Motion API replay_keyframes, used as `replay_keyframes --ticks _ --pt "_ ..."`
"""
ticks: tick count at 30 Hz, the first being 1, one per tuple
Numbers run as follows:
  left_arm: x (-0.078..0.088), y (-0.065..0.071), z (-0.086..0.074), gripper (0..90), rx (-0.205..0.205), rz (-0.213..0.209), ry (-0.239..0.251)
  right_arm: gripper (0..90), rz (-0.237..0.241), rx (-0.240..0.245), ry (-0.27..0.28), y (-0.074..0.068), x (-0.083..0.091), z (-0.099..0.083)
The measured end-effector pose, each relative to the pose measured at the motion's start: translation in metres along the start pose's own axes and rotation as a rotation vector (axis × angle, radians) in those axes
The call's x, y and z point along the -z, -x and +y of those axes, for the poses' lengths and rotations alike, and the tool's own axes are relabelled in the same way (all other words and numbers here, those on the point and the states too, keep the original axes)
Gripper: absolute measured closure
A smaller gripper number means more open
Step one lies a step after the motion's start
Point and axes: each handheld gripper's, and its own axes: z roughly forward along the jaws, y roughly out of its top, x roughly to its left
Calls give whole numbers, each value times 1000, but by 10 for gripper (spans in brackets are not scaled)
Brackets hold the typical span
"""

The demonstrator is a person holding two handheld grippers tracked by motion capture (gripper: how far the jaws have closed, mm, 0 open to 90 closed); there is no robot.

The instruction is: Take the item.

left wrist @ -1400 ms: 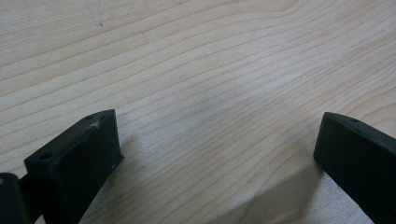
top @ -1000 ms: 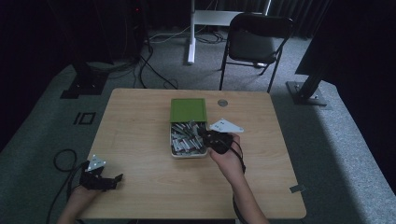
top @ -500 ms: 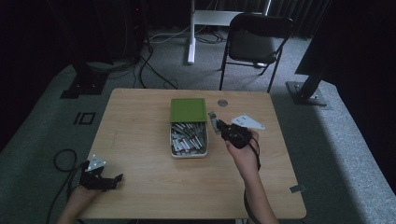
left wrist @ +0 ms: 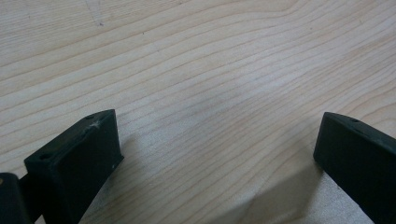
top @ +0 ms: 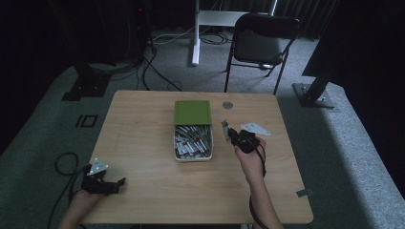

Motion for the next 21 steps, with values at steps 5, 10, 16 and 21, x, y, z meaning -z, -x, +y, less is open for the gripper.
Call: replay_keyframes --ticks 5,10,16,21 --pt "0 0 0 14 0 0 0 890 2 -44 -20 6 -14 -13" --pt "0 0 0 14 0 0 0 889 3 -76 -25 9 -24 -23" --pt "0 0 0 14 0 0 0 889 -8 -106 -45 14 -36 -35" --pt "0 0 0 14 0 0 0 889 -17 -117 -57 18 -39 -41"
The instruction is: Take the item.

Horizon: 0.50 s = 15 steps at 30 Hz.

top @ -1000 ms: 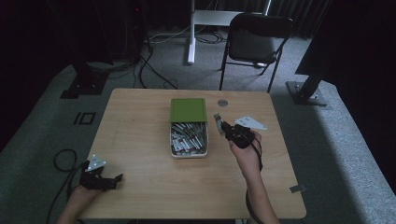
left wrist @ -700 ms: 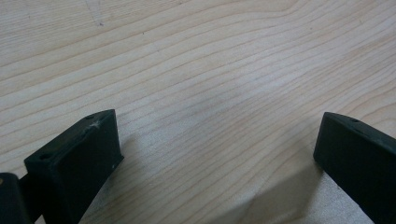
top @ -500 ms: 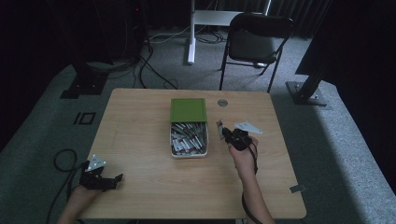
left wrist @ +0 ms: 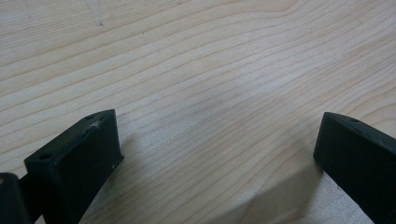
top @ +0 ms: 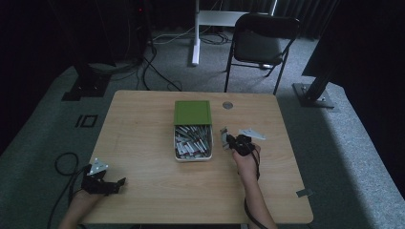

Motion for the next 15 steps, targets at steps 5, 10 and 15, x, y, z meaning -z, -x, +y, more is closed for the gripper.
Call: replay_keyframes --ticks 5,10,15 --pt "0 0 0 14 0 0 0 888 -30 0 -14 9 0 -1" --pt "0 0 0 14 0 0 0 879 -51 -10 -37 21 2 -3" --pt "0 0 0 14 0 0 0 870 -77 13 -81 32 -1 -7"
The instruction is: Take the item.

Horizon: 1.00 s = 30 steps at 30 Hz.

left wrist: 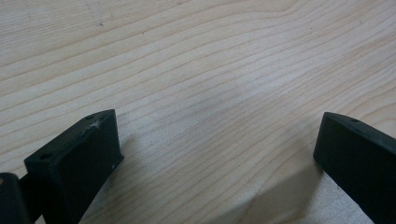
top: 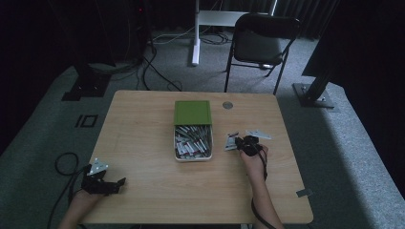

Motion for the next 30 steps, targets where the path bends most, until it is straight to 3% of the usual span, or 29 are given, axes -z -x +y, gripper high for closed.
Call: replay_keyframes --ticks 6,10,18,25,30 --pt "0 0 0 14 0 0 0 773 -10 20 -33 4 -7 -5" --pt "0 0 0 14 0 0 0 701 -46 37 -37 8 -8 -8" --pt "0 0 0 14 0 0 0 496 -68 72 -42 8 3 -8" --pt "0 0 0 14 0 0 0 422 -93 58 -40 16 14 -10" --pt "0 0 0 14 0 0 0 362 -115 71 -71 24 20 -14"
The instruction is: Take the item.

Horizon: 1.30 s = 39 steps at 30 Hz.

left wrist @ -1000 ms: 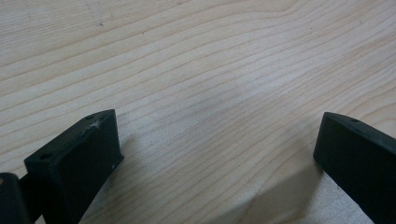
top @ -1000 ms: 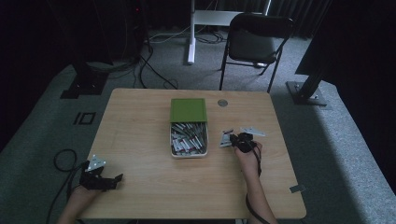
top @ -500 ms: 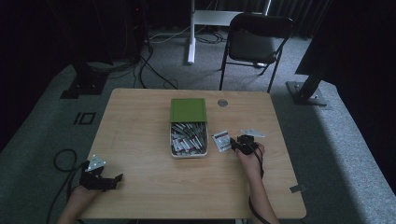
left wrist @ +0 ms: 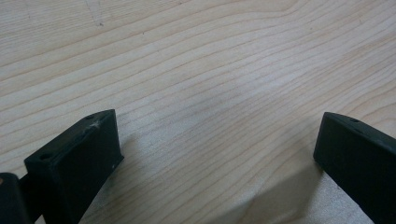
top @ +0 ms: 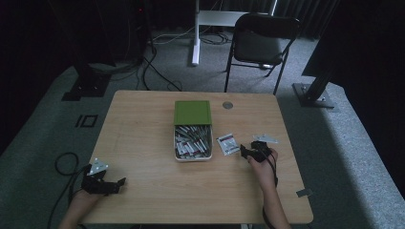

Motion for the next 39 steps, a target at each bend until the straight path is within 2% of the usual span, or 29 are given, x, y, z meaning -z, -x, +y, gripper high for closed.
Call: replay_keyframes --ticks 3,8,9,13,18,23,33,35,39 --pt "0 0 0 14 -1 0 -1 281 -2 -50 -14 6 2 -3" --pt "0 0 0 14 -1 0 0 202 -32 -82 -3 14 8 -9" --pt "0 0 0 14 0 0 0 200 -42 -100 3 17 10 -10" --pt "0 0 0 14 0 0 0 184 -70 -120 24 25 16 -16" --pt "0 0 0 14 0 0 0 161 -87 -104 11 33 23 -24" --pt "0 0 0 14 0 0 0 144 -135 -99 -2 41 31 -31" --pt "0 0 0 14 -2 0 0 144 -140 -121 -20 50 42 -48" --pt "0 0 0 14 -1 0 0 144 -160 -124 -21 52 44 -53" --pt "0 0 0 14 -1 0 0 144 -165 -129 -26 55 48 -59"
